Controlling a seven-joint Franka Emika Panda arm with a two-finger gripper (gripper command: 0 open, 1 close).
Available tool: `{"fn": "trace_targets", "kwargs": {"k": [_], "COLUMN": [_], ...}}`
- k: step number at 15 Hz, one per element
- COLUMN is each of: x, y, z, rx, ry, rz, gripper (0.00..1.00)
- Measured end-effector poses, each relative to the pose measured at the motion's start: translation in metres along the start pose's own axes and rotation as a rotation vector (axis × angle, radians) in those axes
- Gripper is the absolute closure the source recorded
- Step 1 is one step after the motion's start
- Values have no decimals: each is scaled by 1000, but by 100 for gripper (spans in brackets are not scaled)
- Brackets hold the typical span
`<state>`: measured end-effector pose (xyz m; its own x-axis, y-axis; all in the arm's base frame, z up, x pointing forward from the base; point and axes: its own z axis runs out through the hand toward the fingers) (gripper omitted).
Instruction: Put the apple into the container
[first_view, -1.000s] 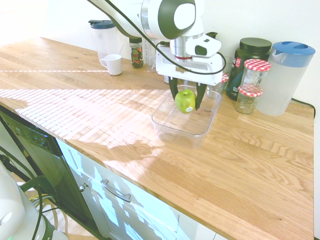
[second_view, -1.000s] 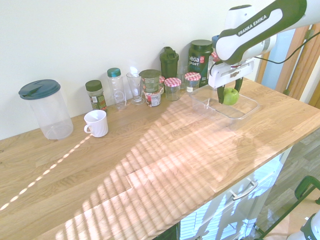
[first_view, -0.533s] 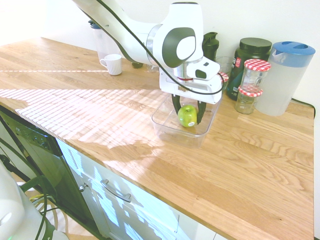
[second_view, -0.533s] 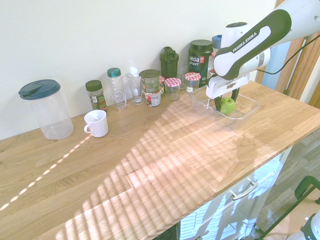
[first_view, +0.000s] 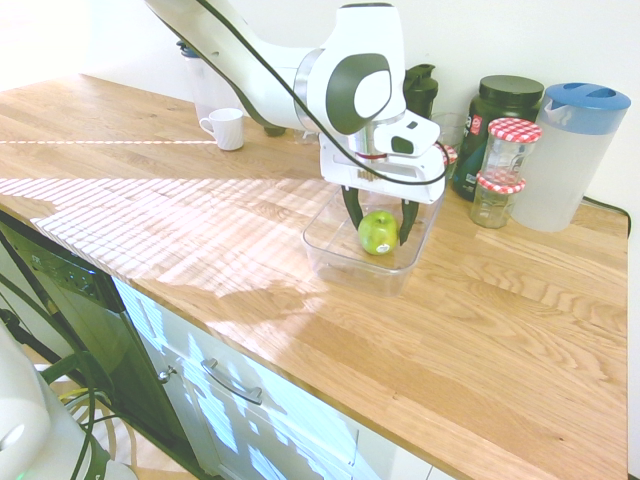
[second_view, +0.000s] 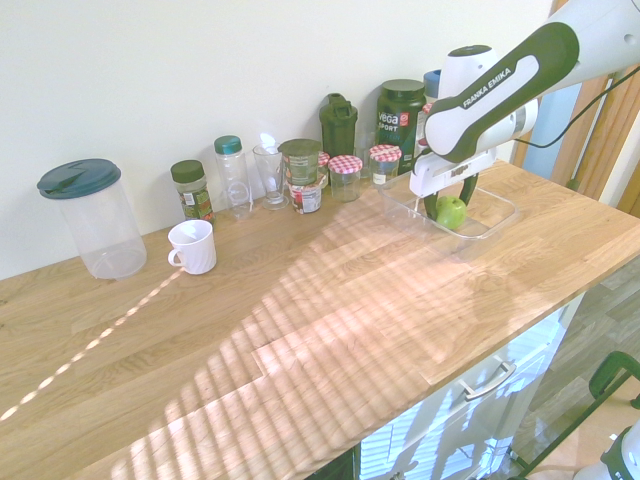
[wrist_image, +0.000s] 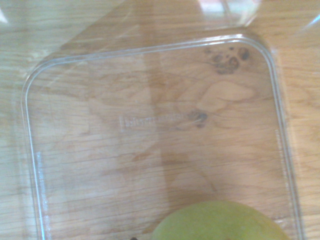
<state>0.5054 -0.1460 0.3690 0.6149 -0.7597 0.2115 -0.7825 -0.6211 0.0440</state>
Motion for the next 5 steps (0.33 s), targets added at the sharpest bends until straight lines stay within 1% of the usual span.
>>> {"fn": "trace_targets", "kwargs": {"k": [1, 2, 3, 5], "x": [0, -3, -10, -39], "y": [-1, -2, -5, -13], "z": [-15, -41, -73, -133], "rx": [-15, -22, -9, 43], "ry": [16, 23, 16, -34], "rz": [13, 25, 31, 30], "gripper": [0, 0, 0, 0]}}
